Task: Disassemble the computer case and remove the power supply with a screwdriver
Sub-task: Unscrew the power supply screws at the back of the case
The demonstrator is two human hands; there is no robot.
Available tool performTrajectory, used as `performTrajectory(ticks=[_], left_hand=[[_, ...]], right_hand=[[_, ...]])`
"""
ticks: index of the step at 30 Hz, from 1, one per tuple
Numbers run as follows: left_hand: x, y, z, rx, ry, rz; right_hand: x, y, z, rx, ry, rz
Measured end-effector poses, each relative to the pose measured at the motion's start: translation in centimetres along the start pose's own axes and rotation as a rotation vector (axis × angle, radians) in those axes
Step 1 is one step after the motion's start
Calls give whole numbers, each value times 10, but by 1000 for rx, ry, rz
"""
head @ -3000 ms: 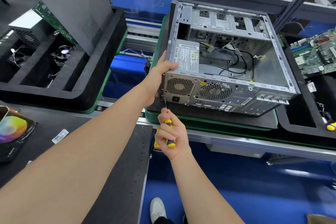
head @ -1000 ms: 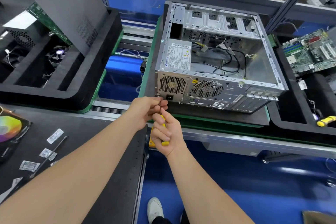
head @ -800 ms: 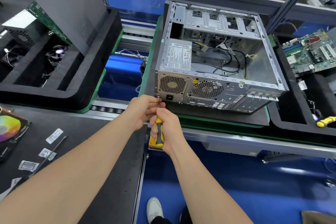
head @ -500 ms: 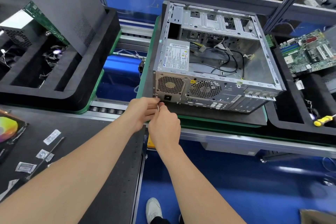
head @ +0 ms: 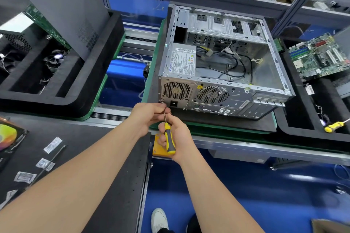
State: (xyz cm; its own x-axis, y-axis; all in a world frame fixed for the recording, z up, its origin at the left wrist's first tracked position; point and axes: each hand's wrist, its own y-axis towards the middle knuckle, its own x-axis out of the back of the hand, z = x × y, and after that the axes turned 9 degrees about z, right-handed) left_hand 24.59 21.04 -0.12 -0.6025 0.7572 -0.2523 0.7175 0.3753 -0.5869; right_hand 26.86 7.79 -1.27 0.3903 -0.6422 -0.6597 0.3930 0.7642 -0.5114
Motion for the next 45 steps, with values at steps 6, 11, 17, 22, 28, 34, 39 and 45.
performTrajectory(ticks=[6,11,17,22,28,34,39,45], left_hand=[[6,-2,0,24,-50,123],[12,-4,-3,80,-79,206],[14,-8,-4,108,-102,189],[11,-7,-6,105,-88,174],[3,-6,1,44,-44,103],[-4,-4,4,63,-58,73],[-9,-6,12,-25,-21,48],[-39,-13,20,-140,-89,-15]], right_hand=[[3,-3,-4,-120,432,298],[-3,3,-2,-36,137,131],[-12,5,-1,126,-489,-137],[-14,5,0,182,-768,-248],[-11,7,0,204,-819,-289],[-7,6,-2,205,-832,-278],[2,2,-3,201,-839,-266],[34,-23,3,346,-774,-241]])
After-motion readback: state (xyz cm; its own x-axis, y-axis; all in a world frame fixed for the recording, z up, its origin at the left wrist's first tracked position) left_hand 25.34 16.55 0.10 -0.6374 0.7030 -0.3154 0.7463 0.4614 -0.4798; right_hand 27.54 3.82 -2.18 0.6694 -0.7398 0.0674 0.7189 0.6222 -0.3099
